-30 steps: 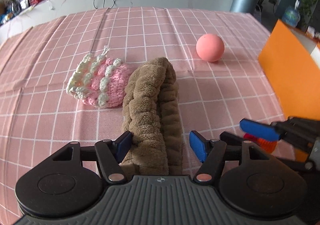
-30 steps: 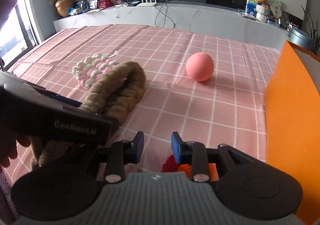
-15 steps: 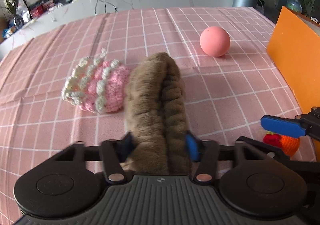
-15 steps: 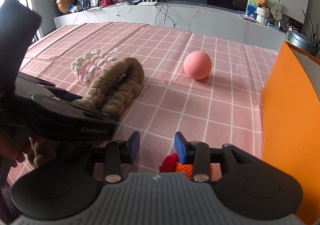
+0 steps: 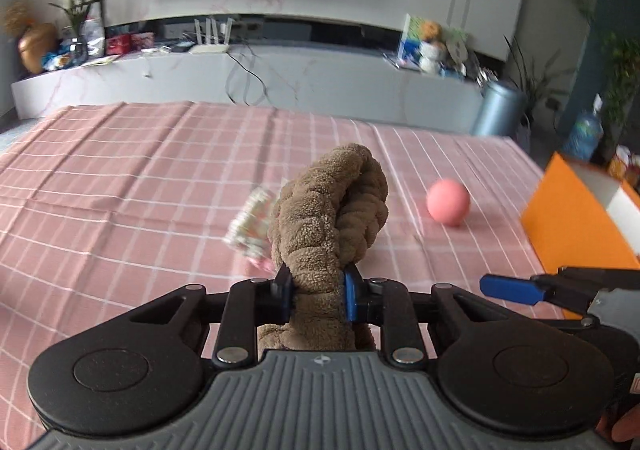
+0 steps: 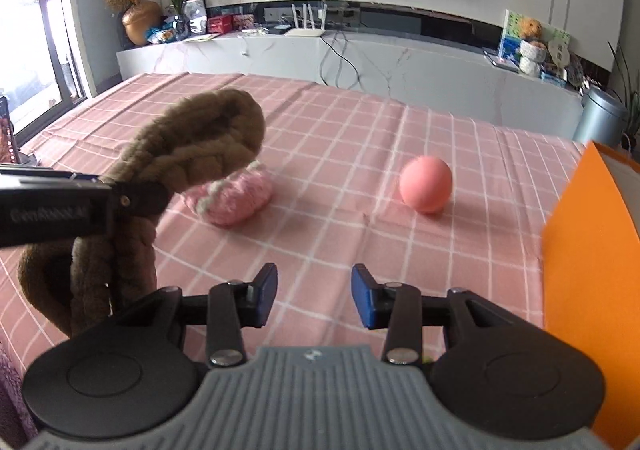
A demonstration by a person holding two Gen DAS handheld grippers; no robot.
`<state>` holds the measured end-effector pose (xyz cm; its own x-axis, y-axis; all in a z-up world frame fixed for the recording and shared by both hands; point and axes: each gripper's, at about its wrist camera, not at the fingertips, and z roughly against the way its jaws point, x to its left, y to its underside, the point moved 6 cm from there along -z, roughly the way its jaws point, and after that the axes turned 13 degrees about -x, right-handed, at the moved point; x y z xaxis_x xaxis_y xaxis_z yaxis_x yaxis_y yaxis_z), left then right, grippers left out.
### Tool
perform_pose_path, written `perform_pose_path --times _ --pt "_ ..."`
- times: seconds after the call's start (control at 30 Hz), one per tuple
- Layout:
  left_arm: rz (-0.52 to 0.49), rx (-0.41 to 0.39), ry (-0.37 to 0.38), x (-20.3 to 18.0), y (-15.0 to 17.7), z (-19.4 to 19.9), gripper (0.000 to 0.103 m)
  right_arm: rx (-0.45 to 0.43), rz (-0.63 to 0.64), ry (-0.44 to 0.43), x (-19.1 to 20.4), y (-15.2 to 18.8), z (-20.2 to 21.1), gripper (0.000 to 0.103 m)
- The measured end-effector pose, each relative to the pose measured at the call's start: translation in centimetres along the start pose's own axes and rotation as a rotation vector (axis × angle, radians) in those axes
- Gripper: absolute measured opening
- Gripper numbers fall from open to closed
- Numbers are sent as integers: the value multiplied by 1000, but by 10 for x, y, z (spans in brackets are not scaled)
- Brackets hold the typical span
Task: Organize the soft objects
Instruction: 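Grasp the pink crochet hat with the right tool while the left tool holds the headband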
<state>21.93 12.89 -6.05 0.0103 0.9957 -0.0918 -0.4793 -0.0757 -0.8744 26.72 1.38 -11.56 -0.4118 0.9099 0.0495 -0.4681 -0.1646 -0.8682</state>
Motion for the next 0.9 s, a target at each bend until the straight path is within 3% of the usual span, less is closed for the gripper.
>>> perform_pose_path --times 0.3,0.5,0.57,0.67,0.9 --pt "116 -85 -126 74 -27 9 27 -62 73 -83 46 -40 -33 67" --pt "144 -77 -177 106 -22 -9 27 -56 85 -109 63 -50 -70 80" --pt "152 -66 -190 112 -18 -17 27 -60 91 -109 66 -51 -83 92" --pt "190 -62 -189 121 -13 -26 27 -50 64 -96 69 -52 -104 100" --pt "229 -54 -216 139 -2 -37 27 66 -45 -109 78 -40 -155 100"
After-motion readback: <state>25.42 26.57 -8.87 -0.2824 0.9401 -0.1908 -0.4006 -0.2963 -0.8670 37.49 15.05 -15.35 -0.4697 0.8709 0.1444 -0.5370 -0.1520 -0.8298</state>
